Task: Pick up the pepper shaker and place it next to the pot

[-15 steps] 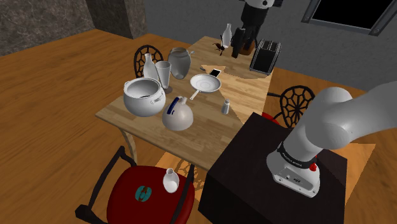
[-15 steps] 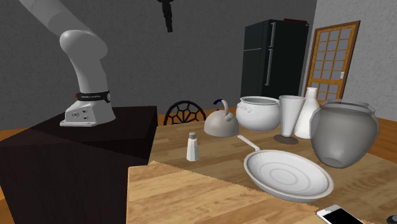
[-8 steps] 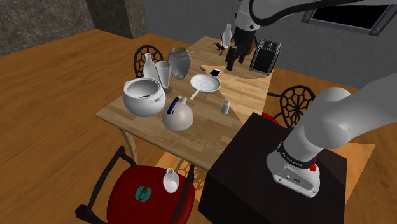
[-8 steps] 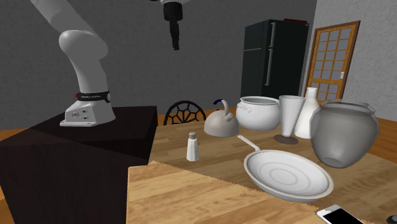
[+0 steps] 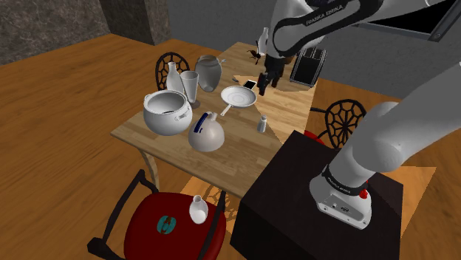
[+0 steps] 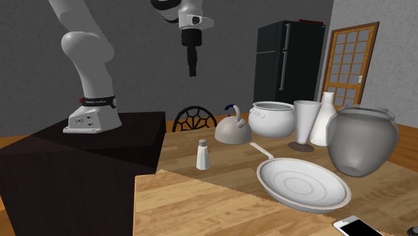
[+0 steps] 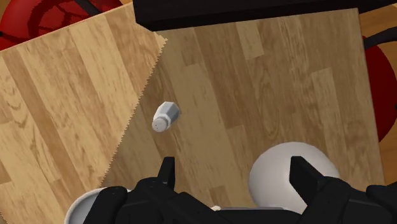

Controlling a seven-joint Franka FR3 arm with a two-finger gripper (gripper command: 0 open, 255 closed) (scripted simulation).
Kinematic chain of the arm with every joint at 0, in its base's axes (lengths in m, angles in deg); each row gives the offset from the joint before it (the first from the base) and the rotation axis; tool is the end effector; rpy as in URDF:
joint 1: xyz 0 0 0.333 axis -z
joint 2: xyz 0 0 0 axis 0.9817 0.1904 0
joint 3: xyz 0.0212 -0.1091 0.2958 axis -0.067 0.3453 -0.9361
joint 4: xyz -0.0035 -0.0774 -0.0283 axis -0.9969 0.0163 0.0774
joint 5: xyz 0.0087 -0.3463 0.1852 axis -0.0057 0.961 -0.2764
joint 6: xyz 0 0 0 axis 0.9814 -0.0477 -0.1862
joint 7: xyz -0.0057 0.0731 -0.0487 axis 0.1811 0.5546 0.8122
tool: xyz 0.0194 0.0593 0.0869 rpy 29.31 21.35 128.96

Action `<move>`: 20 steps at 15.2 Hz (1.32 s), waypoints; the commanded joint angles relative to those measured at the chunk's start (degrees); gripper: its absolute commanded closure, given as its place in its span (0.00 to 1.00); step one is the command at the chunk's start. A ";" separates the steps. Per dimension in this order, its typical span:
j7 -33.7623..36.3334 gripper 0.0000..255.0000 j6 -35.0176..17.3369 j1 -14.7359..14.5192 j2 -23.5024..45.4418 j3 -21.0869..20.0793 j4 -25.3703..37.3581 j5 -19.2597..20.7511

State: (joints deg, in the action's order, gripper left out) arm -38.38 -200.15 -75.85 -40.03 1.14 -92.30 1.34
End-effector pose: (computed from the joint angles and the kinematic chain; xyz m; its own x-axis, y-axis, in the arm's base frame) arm 0.4021 -0.1261 0.3866 0.9946 -0.1023 0.0147 -0.1027 -0.9942 0.0318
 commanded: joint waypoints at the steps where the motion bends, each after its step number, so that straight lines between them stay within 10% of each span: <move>1: -0.83 0.00 -3.67 0.30 3.90 1.12 -0.30 -0.13; 20: -15.02 0.00 -25.31 6.95 43.33 2.12 11.58 -14.28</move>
State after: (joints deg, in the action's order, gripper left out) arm -52.94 -224.81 -69.34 2.28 3.55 -81.05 -12.48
